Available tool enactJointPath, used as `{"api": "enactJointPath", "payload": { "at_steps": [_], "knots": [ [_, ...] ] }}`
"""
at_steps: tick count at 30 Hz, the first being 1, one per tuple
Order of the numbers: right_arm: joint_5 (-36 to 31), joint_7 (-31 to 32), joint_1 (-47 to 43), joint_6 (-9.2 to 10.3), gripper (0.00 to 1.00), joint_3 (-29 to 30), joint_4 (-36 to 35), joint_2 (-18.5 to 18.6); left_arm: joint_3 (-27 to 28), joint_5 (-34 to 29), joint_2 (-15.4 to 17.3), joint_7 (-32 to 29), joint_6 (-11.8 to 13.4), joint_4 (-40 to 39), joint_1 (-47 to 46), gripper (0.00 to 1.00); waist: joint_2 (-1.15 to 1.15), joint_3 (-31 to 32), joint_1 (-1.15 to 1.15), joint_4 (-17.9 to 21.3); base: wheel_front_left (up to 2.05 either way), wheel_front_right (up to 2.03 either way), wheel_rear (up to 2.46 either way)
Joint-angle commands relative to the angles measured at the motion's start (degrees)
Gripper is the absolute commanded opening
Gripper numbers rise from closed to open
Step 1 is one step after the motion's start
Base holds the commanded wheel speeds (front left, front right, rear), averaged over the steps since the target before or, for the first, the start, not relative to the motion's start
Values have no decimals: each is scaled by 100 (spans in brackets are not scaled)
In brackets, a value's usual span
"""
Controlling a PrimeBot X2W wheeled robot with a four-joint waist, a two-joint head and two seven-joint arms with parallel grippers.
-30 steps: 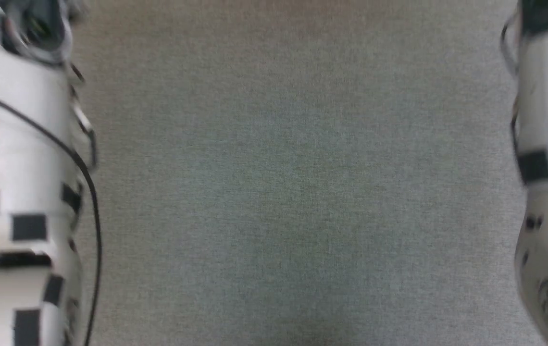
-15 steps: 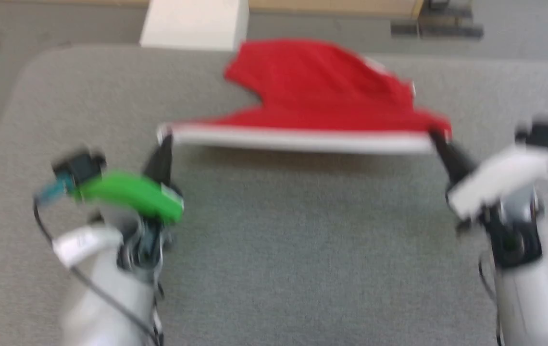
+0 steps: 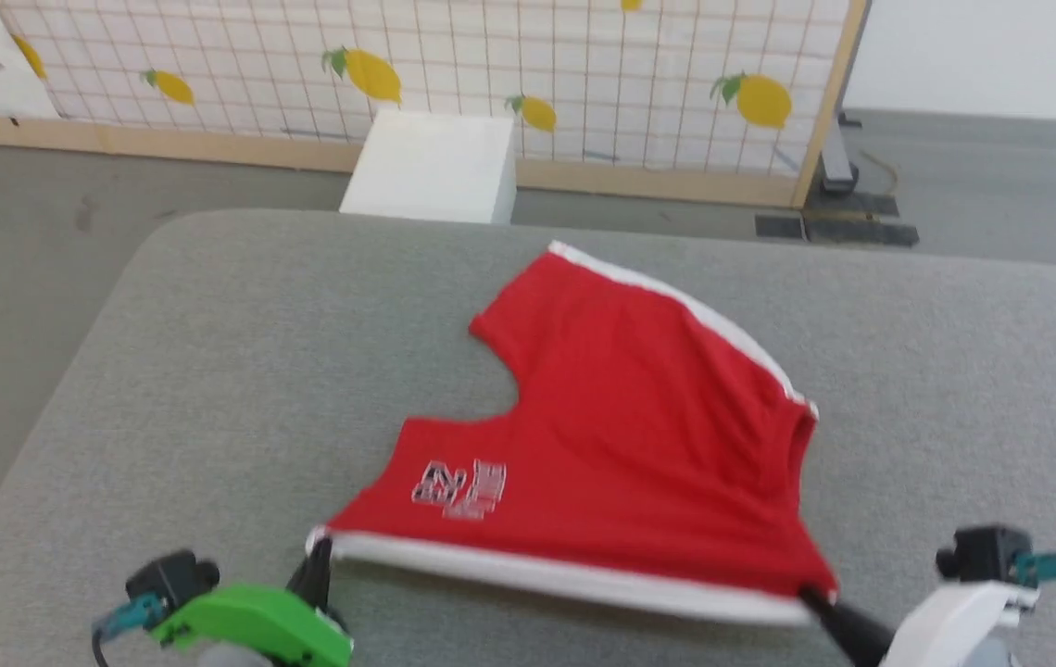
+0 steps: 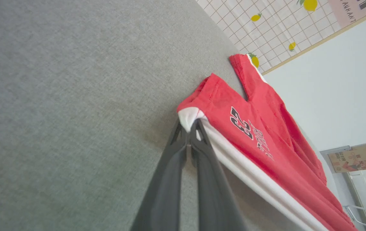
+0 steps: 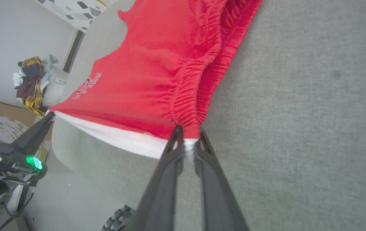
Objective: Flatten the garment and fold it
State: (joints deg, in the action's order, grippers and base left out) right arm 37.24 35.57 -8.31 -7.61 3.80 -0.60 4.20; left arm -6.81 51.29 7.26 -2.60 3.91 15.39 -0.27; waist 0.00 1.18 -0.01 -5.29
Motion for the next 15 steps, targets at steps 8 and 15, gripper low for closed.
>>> {"api": "enactJointPath", "payload": {
  "at_steps": [8, 15],
  "knots": [
    [-530, 1040, -641, 12, 0, 51, -431, 27, 76, -98, 209, -326, 606, -387, 679, 0, 0, -19, 1, -23, 0, 0, 0],
    [-622, 1072, -512, 12, 0, 231, -666, -49, 177, 46, 175, -392, 709, -850, 784, 0, 0, -170, 1, 30, 0, 0, 0]
  ]
}}
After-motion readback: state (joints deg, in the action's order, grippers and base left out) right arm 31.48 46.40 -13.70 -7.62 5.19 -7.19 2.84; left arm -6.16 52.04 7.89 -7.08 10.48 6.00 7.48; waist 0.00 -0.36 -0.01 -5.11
